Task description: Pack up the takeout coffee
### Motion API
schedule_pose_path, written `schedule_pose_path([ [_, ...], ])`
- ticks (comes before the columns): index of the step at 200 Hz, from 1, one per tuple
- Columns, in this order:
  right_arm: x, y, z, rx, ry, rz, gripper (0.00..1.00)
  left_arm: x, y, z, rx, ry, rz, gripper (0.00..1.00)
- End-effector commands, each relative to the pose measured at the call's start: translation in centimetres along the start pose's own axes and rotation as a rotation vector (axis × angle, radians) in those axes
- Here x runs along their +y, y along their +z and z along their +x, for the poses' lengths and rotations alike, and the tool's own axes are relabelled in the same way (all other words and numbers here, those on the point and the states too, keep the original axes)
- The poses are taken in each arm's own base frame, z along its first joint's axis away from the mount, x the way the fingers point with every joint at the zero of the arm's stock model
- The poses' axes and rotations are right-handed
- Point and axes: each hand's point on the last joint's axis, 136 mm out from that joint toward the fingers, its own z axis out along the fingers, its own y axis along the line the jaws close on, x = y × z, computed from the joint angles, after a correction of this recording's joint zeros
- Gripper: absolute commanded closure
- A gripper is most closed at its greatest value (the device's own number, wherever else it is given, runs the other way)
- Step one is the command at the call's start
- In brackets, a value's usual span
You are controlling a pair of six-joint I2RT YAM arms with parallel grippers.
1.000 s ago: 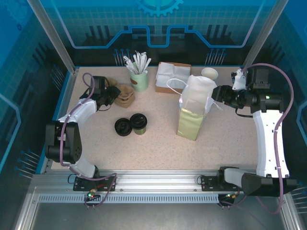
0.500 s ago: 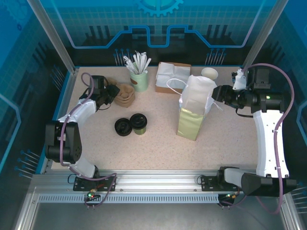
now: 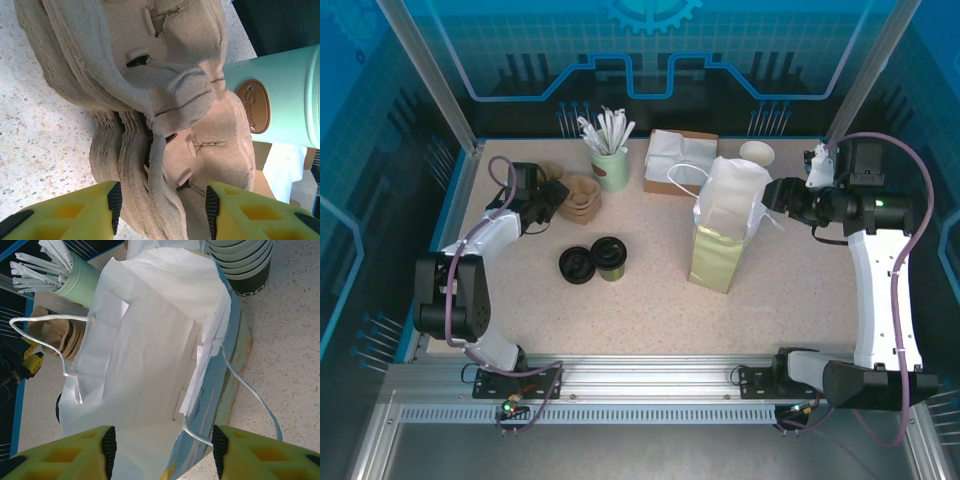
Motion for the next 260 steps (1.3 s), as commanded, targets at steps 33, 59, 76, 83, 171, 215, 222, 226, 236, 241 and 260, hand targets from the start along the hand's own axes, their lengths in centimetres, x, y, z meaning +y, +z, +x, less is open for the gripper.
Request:
schedule_pose_path([
  [33, 0.0, -0.5, 0.4, -0.002, 0.012, -0.014, 0.45, 0.1, 0.1, -0.3, -0.004, 0.005, 0.005, 0.56],
  [59, -0.1, -0.4, 0.5, 0.0, 0.013, -0.012, 0.45, 0.1, 0.5, -0.3, 0.0, 0.004, 0.002, 0.58],
  [76, -0.1, -0.3, 0.5, 0.002, 0.014, -0.011, 0.45, 0.1, 0.7, -0.4, 0.002, 0.004, 0.001, 0.59],
  [83, -0.2, -0.3, 0.5, 0.002, 0.014, -0.011, 0.45, -0.1, 0.7, -0.3, 0.004, 0.006, 0.007, 0.6],
  [171, -0.2, 0.1, 0.3, 0.008, 0.019, -0.015, 0.45, -0.6, 0.6, -0.5, 0.007, 0.011, 0.016, 0.62],
  [215, -0.3, 0.2, 0.3, 0.011, 0.021, -0.016, 0.45, -1.0, -0.2, -0.7, -0.004, 0.016, 0.023, 0.62],
  [222, -0.2, 0.2, 0.3, 0.01, 0.021, -0.017, 0.45, -1.0, -0.2, -0.7, -0.005, 0.016, 0.025, 0.63],
  [226, -0.2, 0.3, 0.3, 0.012, 0.022, -0.017, 0.45, -1.1, -0.2, -0.7, -0.004, 0.016, 0.025, 0.63],
  [236, -0.2, 0.3, 0.3, 0.012, 0.022, -0.018, 0.45, -1.2, -0.3, -0.8, -0.004, 0.016, 0.029, 0.65],
  [241, -0.2, 0.3, 0.3, 0.013, 0.022, -0.019, 0.45, -1.3, -0.4, -0.8, -0.004, 0.017, 0.032, 0.66],
  [260, -0.2, 0.3, 0.2, 0.012, 0.022, -0.021, 0.45, -1.4, -0.5, -0.9, -0.007, 0.021, 0.027, 0.67],
])
